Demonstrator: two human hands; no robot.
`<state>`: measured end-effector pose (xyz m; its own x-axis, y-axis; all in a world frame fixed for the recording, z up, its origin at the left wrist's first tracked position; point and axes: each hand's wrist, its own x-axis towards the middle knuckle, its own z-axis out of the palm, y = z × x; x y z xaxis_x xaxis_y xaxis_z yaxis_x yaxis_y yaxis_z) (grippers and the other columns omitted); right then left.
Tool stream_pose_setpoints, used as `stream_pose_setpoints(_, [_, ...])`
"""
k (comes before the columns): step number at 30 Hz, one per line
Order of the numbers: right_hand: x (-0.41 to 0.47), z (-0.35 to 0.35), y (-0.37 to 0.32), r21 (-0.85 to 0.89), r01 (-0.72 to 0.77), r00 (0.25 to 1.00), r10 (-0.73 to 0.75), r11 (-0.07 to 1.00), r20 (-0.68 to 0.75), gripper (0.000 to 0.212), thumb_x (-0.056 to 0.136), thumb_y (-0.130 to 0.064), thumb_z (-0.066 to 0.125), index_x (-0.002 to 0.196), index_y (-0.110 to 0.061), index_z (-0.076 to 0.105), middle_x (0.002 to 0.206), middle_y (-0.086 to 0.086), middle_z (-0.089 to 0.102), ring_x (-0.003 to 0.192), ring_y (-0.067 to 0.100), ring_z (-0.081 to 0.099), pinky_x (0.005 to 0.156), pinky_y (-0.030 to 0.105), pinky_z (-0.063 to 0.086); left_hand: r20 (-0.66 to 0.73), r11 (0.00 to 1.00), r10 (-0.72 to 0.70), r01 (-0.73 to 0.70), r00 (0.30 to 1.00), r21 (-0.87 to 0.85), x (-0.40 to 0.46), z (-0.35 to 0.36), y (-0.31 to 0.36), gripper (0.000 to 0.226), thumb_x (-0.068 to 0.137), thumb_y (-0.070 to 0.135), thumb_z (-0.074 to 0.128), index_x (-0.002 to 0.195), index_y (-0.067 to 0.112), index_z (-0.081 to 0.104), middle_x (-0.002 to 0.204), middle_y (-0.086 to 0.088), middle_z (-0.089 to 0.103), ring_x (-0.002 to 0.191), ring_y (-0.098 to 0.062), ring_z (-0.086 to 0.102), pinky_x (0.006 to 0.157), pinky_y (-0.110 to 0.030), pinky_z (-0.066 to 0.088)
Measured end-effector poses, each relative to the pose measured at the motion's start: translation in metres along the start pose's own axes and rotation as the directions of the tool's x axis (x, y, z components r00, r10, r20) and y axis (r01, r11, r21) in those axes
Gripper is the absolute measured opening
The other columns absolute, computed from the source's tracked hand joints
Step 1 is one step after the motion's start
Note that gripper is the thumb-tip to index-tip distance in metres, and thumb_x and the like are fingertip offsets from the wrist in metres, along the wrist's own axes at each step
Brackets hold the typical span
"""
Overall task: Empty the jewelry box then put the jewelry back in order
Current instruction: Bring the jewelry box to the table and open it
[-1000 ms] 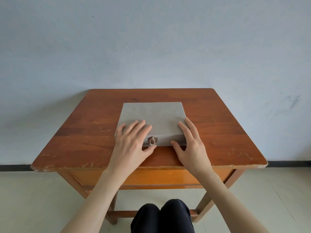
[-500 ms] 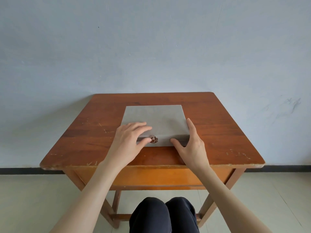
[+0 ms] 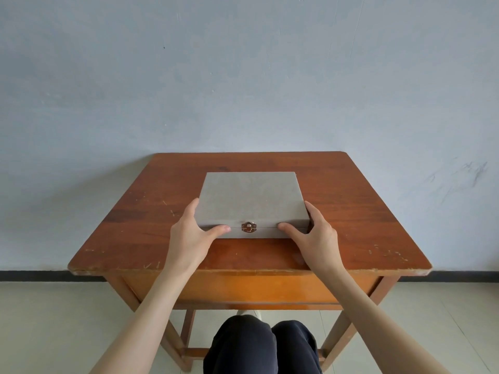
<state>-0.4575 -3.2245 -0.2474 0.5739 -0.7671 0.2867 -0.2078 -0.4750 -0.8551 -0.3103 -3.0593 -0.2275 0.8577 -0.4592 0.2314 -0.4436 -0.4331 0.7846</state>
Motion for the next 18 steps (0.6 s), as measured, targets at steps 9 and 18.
stream_pose_setpoints(9, [0.039, -0.006, -0.038, 0.172, 0.05, 0.995, -0.035, 0.984, -0.092, 0.048, 0.086, -0.042, 0.057, 0.129, -0.023, 0.05, 0.118, -0.018, 0.059, 0.113, 0.003, 0.053, 0.096, 0.027, 0.046, -0.145, 0.976, 0.101, -0.127, 0.984, -0.178, 0.042, -0.02, 0.028, 0.046, 0.078, 0.04, 0.068, 0.118, 0.022, 0.056, 0.114, 0.012, 0.063, 0.112, -0.007, 0.056, 0.087, -0.012, 0.039])
stream_pose_setpoints(18, [0.11, 0.003, -0.054, 0.176, 0.048, 0.995, -0.031, 0.983, -0.095, 0.054, 0.089, -0.037, 0.053, 0.14, -0.025, 0.037, 0.127, -0.002, 0.044, 0.111, 0.01, 0.049, 0.094, 0.024, 0.037, -0.099, 0.91, 0.14, -0.167, 0.985, -0.38, 0.104, -0.009, 0.038, 0.042, 0.09, 0.007, 0.053, 0.13, 0.016, 0.044, 0.133, 0.003, 0.051, 0.12, -0.009, 0.049, 0.103, -0.029, 0.04])
